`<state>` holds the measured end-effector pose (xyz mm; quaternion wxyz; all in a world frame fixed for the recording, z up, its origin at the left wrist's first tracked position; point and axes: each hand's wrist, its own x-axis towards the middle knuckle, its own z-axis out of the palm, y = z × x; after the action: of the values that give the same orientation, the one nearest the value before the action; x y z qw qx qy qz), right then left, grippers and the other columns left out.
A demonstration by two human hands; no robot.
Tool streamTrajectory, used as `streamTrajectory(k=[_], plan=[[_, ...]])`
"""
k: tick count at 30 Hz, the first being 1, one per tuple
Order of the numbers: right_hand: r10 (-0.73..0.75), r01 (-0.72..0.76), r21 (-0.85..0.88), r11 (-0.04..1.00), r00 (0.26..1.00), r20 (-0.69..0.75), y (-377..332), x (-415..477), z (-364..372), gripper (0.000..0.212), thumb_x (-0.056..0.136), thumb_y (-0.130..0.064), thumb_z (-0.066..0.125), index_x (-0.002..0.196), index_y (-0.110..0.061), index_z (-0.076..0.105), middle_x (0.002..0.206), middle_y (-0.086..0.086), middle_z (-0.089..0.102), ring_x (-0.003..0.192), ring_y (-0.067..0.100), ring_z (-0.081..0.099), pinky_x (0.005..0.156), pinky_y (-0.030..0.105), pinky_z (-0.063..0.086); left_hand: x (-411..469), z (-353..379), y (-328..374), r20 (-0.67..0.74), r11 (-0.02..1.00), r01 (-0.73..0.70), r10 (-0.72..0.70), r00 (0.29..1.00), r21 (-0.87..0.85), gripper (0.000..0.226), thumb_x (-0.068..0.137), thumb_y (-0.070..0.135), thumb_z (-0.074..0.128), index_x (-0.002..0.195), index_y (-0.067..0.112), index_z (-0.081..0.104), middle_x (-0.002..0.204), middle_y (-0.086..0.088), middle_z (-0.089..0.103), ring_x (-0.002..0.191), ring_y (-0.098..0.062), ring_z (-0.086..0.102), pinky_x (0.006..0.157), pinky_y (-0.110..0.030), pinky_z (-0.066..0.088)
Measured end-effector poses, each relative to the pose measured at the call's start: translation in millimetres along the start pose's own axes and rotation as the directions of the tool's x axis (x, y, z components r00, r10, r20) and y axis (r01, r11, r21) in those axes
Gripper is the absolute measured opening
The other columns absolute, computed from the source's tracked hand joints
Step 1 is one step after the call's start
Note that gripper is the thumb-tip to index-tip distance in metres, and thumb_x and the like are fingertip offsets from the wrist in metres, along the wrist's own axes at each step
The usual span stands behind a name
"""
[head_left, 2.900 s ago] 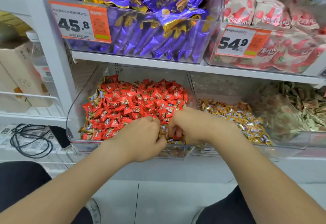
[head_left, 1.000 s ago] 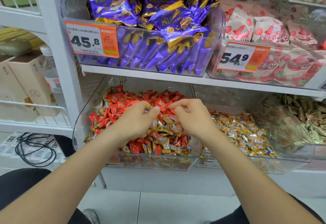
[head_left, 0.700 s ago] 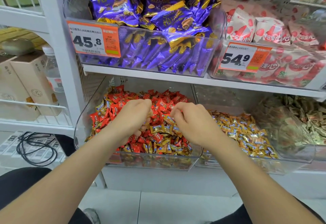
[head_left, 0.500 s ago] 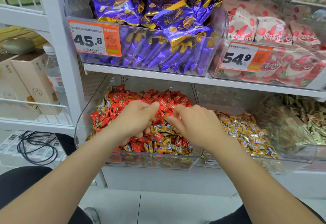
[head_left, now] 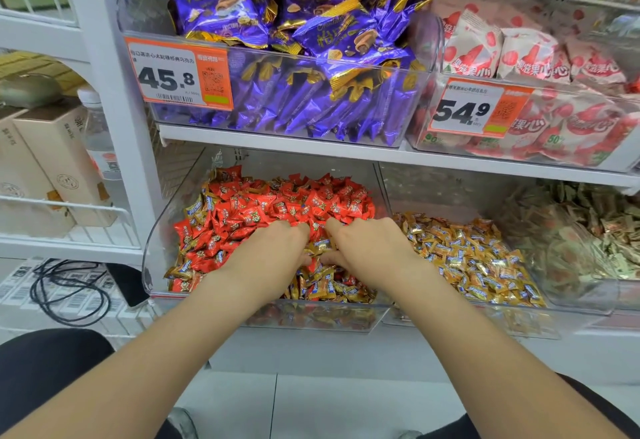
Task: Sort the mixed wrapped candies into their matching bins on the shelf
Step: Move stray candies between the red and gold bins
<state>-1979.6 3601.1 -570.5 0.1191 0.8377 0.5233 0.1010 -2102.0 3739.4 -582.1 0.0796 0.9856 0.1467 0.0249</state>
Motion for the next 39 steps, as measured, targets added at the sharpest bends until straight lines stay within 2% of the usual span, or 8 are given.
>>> streamTrajectory(k=[5,11,16,22,25,30,34,39], plan=[[0.025,-0.033,0.275,0.961,0.999,0.030,12,4,6,0.037,0.110,-0.050,0.042,0.106,-0.018,0.059,0.091,0.006,0.069,0.085,0.034,0.067,0.064,0.039,0.043,-3,0,3,-0.058,0.999,0.039,-0.040,0.998,-0.014,0.011,0.105,0.010,0.055,0.101,0.017,0.046,0.085,0.001,0.039,0.071,-0.017,0.049,0.067,-0.034,0.041],[0.047,-0.014,0.574,0.819,0.998,-0.043,26,-3,-8,0.039,0.111,-0.042,0.043,0.083,-0.017,0.052,0.066,0.002,0.056,0.061,0.020,0.054,0.062,0.044,0.043,-3,-12,7,-0.198,0.951,0.043,-0.108,0.974,-0.306,0.040,0.104,0.021,0.043,0.072,0.001,0.055,0.059,-0.008,0.049,0.053,-0.024,0.039,0.057,-0.050,0.044],[0.146,-0.049,0.646,0.762,0.984,-0.098,28,-17,-24,0.038,0.106,-0.035,0.045,0.074,-0.013,0.041,0.053,0.002,0.039,0.048,0.019,0.033,0.054,0.044,0.034,-3,-9,4,-0.224,0.924,0.018,-0.111,0.968,-0.381,0.065,0.102,0.061,0.049,0.059,0.013,0.051,0.047,-0.006,0.049,0.046,-0.021,0.048,0.052,-0.034,0.033],[0.265,-0.110,0.690,0.716,0.956,-0.123,47,-33,-26,0.046,0.111,-0.036,0.045,0.081,-0.003,0.056,0.060,0.019,0.058,0.055,0.030,0.051,0.052,0.026,0.032,2,-6,8,-0.153,0.957,-0.104,0.064,0.986,-0.272,0.014,0.101,0.048,0.060,0.098,0.036,0.065,0.077,0.008,0.068,0.066,-0.011,0.060,0.068,-0.035,0.052],[0.357,-0.188,0.725,0.662,0.930,-0.085,58,-39,-20,0.047,0.111,-0.034,0.047,0.080,-0.003,0.060,0.063,0.017,0.064,0.048,0.020,0.051,0.049,0.021,0.034,0,-8,13,-0.011,0.985,-0.117,0.116,0.993,-0.129,0.023,0.101,0.053,0.059,0.111,0.034,0.064,0.094,0.009,0.067,0.082,-0.018,0.062,0.069,-0.035,0.048],[0.557,-0.373,0.737,0.563,0.831,-0.005,65,-48,-4,0.046,0.112,-0.031,0.042,0.077,-0.003,0.054,0.068,0.019,0.059,0.059,0.029,0.055,0.059,0.043,0.044,-4,-2,17,0.200,0.993,-0.104,0.091,0.976,0.055,0.060,0.093,0.066,0.062,0.119,0.014,0.049,0.082,0.002,0.050,0.082,-0.028,0.059,0.066,-0.039,0.045],[0.642,-0.509,0.667,0.544,0.765,0.061,69,-56,3,0.049,0.113,-0.023,0.041,0.066,-0.010,0.040,0.058,0.006,0.045,0.055,0.019,0.044,0.052,0.035,0.027,-3,1,21,0.213,0.976,-0.150,0.115,0.970,0.157,0.059,0.094,0.063,0.063,0.122,0.014,0.046,0.087,-0.001,0.056,0.086,-0.031,0.063,0.065,-0.040,0.047],[0.592,-0.590,0.732,0.340,0.739,0.322,74,-58,9,0.040,0.110,-0.024,0.043,0.074,-0.007,0.046,0.061,0.011,0.050,0.042,0.019,0.052,0.047,0.023,0.040,0,3,26,0.174,0.973,-0.146,0.115,0.978,0.176,0.040,0.103,0.052,0.057,0.129,0.024,0.044,0.091,-0.001,0.058,0.089,-0.032,0.063,0.064,-0.039,0.044]])
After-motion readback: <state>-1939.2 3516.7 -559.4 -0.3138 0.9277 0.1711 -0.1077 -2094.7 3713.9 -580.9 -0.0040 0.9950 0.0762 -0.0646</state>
